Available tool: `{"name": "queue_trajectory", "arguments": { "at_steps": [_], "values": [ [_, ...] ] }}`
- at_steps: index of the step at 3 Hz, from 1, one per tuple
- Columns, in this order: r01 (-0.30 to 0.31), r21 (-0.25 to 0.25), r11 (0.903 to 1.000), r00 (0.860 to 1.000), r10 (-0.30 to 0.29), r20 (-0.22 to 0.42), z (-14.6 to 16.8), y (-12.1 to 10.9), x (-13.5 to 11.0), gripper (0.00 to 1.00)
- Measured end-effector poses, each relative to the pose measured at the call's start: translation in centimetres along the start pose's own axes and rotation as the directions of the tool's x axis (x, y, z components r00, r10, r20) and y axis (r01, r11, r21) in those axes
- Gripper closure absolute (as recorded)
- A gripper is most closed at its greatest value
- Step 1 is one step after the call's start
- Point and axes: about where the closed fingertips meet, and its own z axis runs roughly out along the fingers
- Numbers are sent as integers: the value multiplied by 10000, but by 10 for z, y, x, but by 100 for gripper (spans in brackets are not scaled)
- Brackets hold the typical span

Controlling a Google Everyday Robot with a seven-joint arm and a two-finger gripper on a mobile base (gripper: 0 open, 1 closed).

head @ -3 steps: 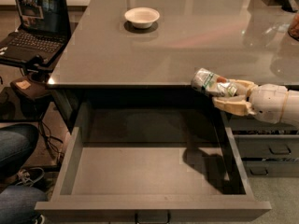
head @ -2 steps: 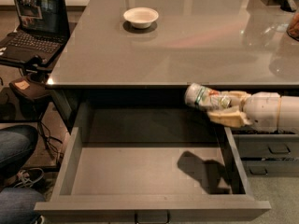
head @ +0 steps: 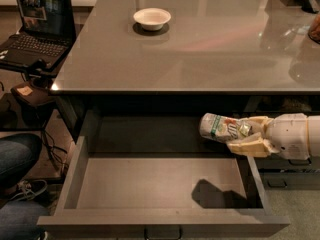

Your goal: Place 7up can into top drawer

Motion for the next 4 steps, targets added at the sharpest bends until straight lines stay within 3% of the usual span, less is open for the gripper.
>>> {"name": "queue_trajectory", "arguments": {
  "at_steps": [1,2,4],
  "values": [
    [487,-65,9988,9943,-491,-948,35,9,6,100],
    [846,-301,9960,9718,-892,-2181,72,25,23,100],
    [875,-394,9954,9699,-941,-2247,76,27,25,100]
  ]
}}
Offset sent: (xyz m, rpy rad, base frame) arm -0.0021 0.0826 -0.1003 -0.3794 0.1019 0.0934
